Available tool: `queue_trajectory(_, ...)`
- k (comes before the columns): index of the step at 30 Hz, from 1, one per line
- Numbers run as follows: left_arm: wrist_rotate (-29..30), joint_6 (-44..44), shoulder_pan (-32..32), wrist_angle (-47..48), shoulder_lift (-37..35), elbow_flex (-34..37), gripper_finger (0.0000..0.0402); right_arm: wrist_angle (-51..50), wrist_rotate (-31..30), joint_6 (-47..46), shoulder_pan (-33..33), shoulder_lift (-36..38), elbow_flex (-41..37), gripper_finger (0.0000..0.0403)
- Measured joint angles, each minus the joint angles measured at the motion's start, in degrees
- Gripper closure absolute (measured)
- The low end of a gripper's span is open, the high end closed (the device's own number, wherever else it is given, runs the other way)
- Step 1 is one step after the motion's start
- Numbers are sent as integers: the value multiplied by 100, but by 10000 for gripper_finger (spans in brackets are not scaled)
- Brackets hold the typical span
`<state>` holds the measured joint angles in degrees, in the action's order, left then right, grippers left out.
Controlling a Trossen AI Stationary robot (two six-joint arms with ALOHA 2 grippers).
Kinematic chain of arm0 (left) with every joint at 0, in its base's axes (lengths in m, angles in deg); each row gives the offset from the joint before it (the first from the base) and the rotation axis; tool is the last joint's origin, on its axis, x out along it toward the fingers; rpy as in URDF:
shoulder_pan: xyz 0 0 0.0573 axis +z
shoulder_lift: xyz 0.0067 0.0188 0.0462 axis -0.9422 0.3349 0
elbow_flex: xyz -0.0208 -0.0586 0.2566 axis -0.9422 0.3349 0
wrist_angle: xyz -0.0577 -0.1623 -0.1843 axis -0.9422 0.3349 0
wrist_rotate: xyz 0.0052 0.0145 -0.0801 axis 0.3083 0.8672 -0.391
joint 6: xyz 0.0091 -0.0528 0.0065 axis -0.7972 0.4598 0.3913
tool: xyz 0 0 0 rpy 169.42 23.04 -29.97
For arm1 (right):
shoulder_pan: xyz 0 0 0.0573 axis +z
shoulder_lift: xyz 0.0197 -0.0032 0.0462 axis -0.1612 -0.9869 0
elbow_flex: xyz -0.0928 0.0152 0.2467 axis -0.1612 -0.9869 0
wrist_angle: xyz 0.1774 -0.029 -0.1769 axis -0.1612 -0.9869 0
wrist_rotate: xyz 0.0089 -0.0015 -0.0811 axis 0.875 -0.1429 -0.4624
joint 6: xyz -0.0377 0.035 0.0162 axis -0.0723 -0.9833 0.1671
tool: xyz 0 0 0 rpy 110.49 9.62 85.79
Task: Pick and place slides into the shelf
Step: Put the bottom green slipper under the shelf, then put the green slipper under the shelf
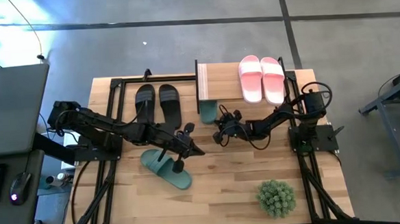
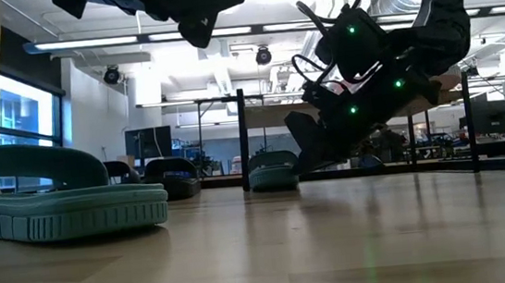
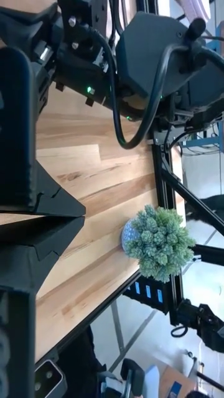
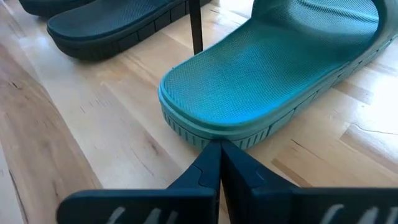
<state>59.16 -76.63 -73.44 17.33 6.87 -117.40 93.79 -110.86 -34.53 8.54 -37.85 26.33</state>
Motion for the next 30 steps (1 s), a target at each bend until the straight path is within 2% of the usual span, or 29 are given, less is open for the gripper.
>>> queue_trajectory(12, 40, -11, 0, 44, 2, 0, 401, -238, -198, -186, 286, 74, 0, 403)
queue_trajectory(18, 40, -14, 0, 90, 2, 0, 401, -731, -67, -292, 557, 464, -2, 403)
queue_trajectory(23, 40, -28, 2, 166, 2, 0, 401, -1408, 478, -258, 827, 1297, -2, 403)
queue_trajectory(27, 40, -28, 1, 166, 2, 0, 401, -2118, 469, -91, 1049, 2354, -2, 403)
queue_trajectory(30, 40, -28, 0, 166, 2, 0, 401, -2717, 159, 112, 1176, 3304, -2, 403)
